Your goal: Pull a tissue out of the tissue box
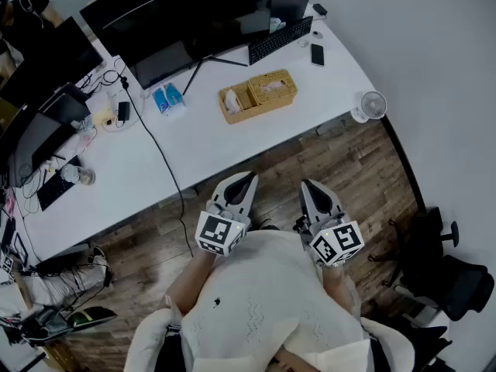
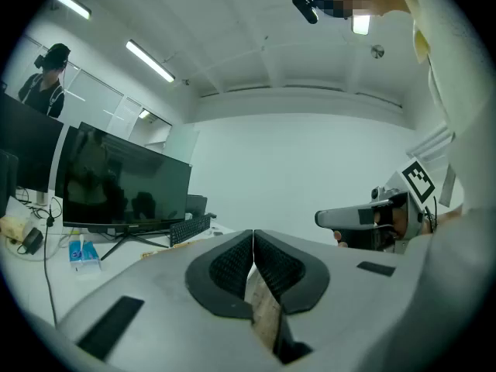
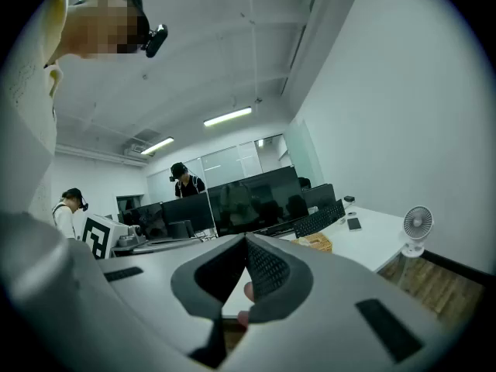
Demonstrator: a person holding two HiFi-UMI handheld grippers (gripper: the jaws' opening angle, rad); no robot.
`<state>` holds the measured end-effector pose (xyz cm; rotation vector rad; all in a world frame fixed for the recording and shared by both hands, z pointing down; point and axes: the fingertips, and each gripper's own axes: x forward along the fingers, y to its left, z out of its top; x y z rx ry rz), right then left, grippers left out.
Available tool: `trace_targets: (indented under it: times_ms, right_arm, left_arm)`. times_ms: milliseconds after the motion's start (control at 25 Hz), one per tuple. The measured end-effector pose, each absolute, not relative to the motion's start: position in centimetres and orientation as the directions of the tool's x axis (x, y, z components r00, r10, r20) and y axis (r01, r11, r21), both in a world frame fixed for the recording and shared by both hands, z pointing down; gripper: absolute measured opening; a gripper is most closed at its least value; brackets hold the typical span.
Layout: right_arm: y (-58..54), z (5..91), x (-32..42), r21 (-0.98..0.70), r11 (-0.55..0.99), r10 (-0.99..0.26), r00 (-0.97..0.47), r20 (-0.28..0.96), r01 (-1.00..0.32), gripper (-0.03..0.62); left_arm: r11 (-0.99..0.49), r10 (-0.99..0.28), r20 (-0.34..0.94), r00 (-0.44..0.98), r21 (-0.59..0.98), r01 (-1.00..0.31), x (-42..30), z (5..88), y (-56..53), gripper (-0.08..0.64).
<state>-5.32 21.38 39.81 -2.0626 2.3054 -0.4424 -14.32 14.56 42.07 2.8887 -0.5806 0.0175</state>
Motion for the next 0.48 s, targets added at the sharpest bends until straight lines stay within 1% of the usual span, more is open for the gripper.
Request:
trace_targets:
  times_ms: [360,480]
  right_arm:
    - [20.2,39.8,-4.7,-0.221,0.082,-0.979,-0.120,0.164,-0.972,0.000]
    - [19.8,39.9,-4.9,-0.222,0.084,-0.979,-0.122,0.162,-0.971,0.000]
  left_arm:
    - [-0.917,-0.361,0.041,0.931,0.163,-0.363,-13.1,41.8,13.5,0.014]
    - [-0.913,-0.376,0.044,0.926,0.151,-0.378,-13.1,41.9,12.9,0.015]
